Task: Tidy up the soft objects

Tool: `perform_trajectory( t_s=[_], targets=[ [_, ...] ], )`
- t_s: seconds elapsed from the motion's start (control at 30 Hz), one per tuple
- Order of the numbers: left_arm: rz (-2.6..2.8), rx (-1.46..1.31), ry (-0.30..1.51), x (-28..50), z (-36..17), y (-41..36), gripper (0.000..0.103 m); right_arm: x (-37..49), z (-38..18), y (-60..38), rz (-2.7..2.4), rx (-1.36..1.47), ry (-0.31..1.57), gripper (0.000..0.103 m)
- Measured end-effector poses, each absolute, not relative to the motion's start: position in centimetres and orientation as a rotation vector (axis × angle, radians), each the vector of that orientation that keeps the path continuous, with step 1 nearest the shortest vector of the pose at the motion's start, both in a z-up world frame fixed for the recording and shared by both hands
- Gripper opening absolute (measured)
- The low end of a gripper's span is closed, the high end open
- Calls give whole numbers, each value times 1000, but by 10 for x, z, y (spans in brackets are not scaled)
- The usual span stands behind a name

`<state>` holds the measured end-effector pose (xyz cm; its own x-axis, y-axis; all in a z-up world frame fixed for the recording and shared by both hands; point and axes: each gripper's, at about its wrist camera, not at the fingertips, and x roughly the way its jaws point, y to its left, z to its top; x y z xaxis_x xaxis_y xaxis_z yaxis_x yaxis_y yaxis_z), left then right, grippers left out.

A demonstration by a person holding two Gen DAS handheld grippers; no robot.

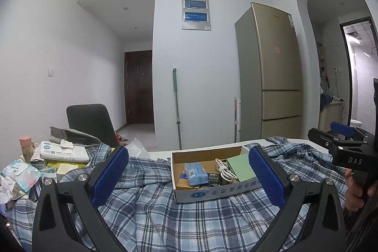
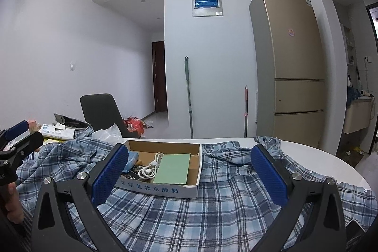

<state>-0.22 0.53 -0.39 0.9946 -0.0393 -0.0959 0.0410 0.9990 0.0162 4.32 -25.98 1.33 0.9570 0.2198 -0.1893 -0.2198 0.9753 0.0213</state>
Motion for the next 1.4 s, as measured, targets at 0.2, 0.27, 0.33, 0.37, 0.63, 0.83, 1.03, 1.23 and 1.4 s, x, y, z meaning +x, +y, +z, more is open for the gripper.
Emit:
perform_trajectory(
  t_s=[0.2, 0.27, 0.33, 0.37, 0.63, 0.83, 1.03, 1.23, 1.4],
  targets=[
    [-44, 24, 97, -1, -5, 4, 103, 43, 14, -255, 228, -21, 194, 103],
    [-41, 24, 96, -1, -5, 5, 103, 43, 14, -255, 225, -21, 196, 103],
    [-34, 23, 92, -2, -5, 5, 103, 43, 15, -256, 223, -16, 195, 103],
    [-37, 22, 92, -2, -5, 6, 103, 43, 15, -256, 221, -15, 195, 103],
    [-30, 28, 106, 1, -6, 6, 103, 43, 15, -258, 216, -13, 190, 103],
    [-33, 30, 96, -1, -7, 6, 103, 43, 15, -258, 215, -13, 192, 103],
    [-29, 17, 98, 0, -7, 6, 103, 43, 14, -257, 205, -22, 195, 103],
    [-35, 3, 109, 2, -6, 7, 103, 41, 14, -254, 204, -30, 192, 103],
    [-34, 2, 106, 1, -5, 7, 103, 42, 15, -256, 182, -26, 193, 103]
  ],
)
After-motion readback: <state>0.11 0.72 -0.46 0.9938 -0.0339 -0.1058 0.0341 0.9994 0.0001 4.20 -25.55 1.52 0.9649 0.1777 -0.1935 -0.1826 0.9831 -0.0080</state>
